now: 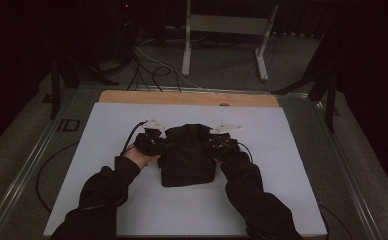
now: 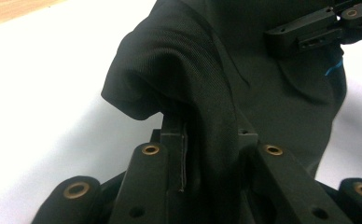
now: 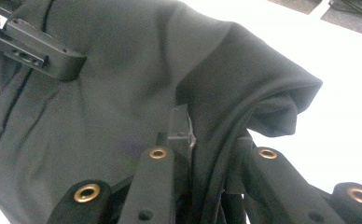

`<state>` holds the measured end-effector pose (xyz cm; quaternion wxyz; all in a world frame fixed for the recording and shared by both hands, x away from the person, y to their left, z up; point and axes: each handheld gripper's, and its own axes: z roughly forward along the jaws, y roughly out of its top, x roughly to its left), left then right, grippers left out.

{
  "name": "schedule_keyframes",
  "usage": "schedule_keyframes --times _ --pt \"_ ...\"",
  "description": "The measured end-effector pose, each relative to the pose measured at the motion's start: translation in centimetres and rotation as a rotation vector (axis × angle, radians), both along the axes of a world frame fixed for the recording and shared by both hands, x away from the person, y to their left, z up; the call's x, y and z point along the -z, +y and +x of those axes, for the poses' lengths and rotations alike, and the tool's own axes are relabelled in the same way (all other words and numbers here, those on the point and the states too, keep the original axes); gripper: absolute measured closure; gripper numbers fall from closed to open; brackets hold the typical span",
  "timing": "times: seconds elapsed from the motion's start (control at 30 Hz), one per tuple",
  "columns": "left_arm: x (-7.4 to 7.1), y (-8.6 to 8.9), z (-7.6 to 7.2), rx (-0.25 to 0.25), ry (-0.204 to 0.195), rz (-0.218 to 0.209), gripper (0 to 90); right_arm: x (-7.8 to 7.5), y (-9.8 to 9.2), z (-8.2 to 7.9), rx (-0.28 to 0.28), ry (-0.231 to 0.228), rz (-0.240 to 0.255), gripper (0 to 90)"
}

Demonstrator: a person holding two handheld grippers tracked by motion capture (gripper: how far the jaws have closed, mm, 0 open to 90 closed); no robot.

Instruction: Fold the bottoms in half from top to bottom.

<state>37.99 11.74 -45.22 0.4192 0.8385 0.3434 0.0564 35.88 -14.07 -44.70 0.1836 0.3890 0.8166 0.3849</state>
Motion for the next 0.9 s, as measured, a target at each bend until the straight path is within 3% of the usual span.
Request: schedule_keyframes --times 0.4,0.63,0.9 --pt "1.5 -0.2 2.1 -0.061 0.026 0.017 73.8 1.5 0.5 2.2 0.014 -0.018 -0.023 77.7" --pt "2.5 -0.5 3.3 -0.09 0.057 0.026 73.7 2.7 0.7 3.8 0.021 -0.009 -0.046 77.5" --pt "3.4 -0.8 4.2 -0.111 0.086 0.047 73.5 4.1 0.6 5.2 0.031 0.009 -0.039 77.3"
